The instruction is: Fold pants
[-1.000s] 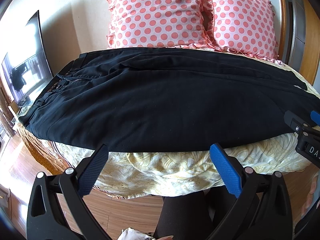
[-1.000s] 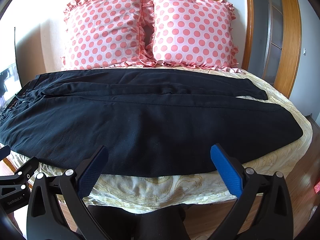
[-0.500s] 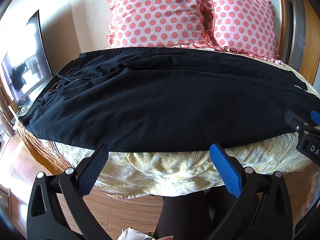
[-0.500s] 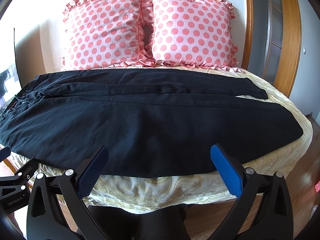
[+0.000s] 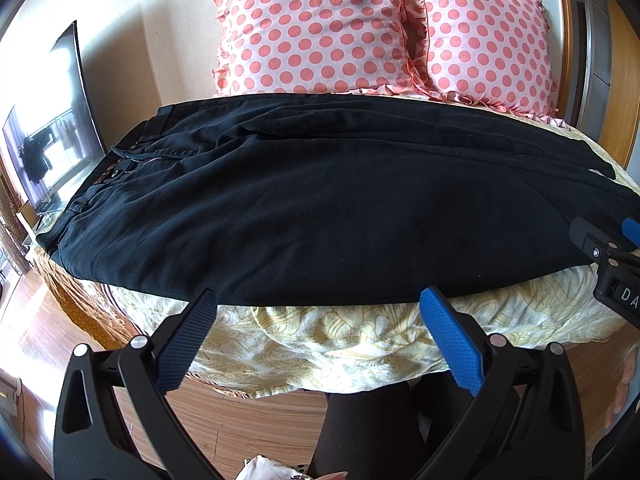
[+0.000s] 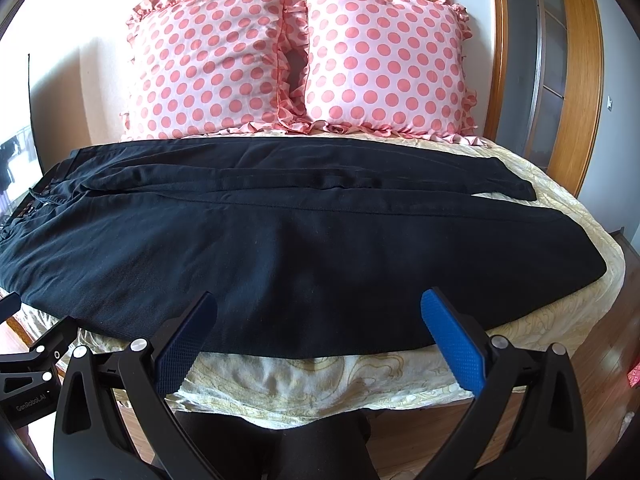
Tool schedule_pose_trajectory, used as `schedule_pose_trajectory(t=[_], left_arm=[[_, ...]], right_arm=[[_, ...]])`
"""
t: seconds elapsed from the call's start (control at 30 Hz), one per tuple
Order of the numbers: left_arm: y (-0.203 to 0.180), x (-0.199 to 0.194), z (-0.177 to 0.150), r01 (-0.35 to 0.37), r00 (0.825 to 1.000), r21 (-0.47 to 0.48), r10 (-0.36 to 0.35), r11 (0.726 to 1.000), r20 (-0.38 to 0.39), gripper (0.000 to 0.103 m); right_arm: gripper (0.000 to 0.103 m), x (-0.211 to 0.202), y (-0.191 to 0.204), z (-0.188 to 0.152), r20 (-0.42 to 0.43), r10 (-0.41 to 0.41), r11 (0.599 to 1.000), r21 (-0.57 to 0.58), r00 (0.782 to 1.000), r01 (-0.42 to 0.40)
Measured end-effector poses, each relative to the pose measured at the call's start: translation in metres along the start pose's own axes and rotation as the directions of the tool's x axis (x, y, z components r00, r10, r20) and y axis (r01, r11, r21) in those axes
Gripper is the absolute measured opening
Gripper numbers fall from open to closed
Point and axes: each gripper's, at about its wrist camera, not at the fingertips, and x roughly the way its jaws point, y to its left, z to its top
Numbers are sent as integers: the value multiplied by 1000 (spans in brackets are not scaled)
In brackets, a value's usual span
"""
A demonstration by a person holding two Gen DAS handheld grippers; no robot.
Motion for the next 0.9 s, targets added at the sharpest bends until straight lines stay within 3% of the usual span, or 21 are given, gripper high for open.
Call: schedule_pose_trajectory(t=[0.9], left_arm=[[0,1,-1,1,1000,-2,-1,1000,-4,101]], right_arm=[[102,1,0,2,-1,-1,1000,-2,1000,1]])
